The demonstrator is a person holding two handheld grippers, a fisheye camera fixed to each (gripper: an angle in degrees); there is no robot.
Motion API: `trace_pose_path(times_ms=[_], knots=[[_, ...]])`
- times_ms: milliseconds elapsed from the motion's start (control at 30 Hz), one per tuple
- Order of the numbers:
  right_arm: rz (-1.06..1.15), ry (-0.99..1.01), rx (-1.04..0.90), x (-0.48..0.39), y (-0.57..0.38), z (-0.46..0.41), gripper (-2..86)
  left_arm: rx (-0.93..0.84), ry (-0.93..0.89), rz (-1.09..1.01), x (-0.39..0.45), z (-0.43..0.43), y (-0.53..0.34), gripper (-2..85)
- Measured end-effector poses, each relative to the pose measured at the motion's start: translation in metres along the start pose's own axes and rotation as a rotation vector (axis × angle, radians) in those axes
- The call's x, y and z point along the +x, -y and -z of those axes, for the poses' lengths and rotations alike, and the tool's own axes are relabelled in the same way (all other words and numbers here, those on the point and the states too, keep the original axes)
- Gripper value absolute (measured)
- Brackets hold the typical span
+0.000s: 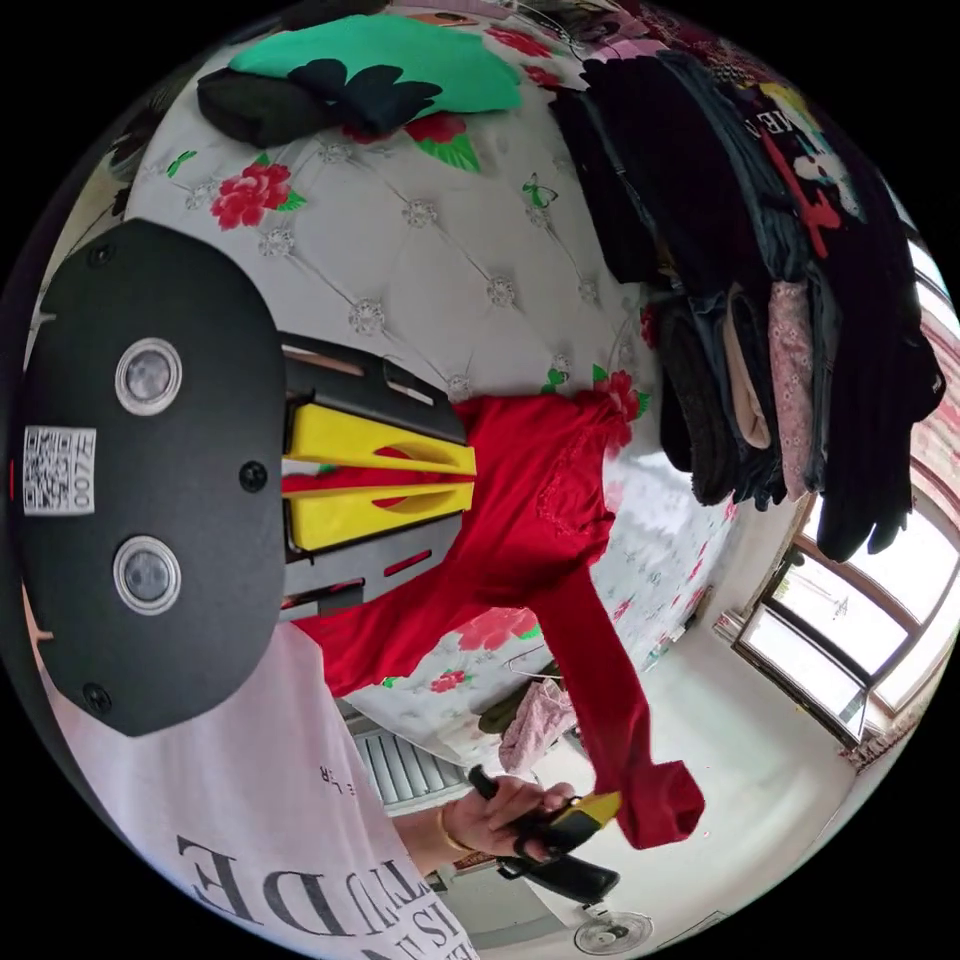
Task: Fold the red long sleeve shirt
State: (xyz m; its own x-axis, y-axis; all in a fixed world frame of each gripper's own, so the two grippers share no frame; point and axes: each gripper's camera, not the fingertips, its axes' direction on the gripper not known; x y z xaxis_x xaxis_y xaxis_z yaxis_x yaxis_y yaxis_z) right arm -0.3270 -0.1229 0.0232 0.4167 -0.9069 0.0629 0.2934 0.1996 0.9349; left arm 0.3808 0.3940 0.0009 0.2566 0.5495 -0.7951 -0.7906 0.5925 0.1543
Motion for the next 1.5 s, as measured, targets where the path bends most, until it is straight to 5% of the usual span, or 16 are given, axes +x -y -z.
trace_pose_path(times_ms=[200, 533, 800, 1233, 1500], knots=[[-0.016, 0.179, -0.411, -0.069, -0.061, -0.132, 4.5, -0.086, 0.014, 0.109, -0.039, 0.013, -0.044, 0.9], [-0.169, -0.206, -0.498, 0.000, -0.075, -0.159, 3.6, -0.274, 0.003, 0.004, -0.032, -0.025, -0.060, 7.6], [-0.184, -0.172, -0.729, 0.032, -0.093, -0.233, 3.7, -0.469, 0.086, -0.105, 0.001, -0.060, -0.068, -0.4], [-0.273, -0.196, -0.639, 0.045, -0.099, -0.194, 3.6, -0.485, -0.158, -0.182, 0.019, -0.012, -0.082, 3.2], [-0.304, -0.158, -0.547, 0.045, -0.079, -0.199, 3.7, -0.290, 0.015, -0.153, 0.015, 0.005, -0.066, 0.2]])
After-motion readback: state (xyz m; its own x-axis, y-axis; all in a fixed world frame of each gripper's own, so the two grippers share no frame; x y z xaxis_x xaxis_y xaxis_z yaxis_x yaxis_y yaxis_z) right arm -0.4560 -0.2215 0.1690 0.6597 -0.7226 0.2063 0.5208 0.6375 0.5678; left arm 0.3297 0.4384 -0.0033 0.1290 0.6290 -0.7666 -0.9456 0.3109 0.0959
